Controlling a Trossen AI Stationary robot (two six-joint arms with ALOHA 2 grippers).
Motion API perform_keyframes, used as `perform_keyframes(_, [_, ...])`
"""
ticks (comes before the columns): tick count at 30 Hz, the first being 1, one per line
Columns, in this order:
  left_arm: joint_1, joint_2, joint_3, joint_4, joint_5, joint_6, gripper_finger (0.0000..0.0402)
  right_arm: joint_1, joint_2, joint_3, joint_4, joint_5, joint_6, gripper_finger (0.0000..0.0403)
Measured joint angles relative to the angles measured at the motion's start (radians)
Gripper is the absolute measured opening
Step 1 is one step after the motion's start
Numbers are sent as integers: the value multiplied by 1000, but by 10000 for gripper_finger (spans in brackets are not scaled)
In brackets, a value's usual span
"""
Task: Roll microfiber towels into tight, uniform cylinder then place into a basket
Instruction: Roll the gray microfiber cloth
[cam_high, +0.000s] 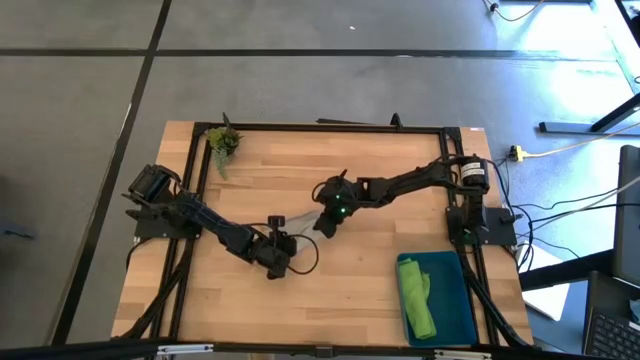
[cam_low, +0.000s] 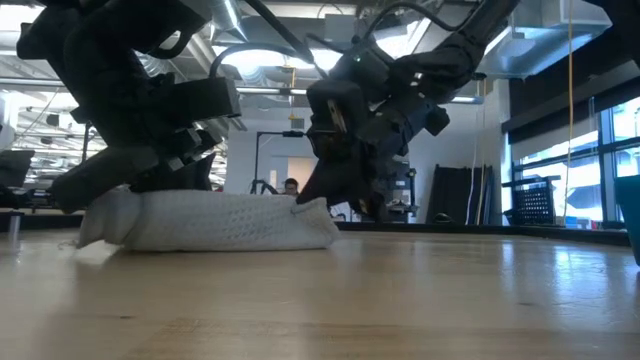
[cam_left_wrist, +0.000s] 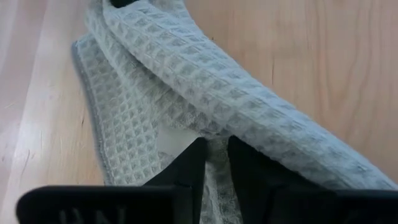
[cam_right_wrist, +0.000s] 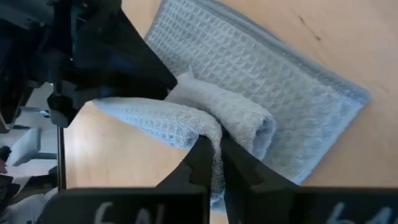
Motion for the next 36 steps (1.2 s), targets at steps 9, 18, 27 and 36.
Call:
perform_keyframes(9, [-1, 1, 0, 7, 26, 45, 26, -1, 0, 0, 11, -10, 25, 18])
perform_keyframes(18, [-49, -2, 1, 18, 100, 109, 1, 29, 0, 0, 16, -23, 25, 17])
perform_keyframes(27, [-92, -2, 0, 64, 160, 241, 0, 57, 1, 0, 76, -26, 126, 18])
perform_keyframes(36, [-92, -2, 0, 65, 164, 305, 0, 54, 1, 0, 80, 84, 130, 17])
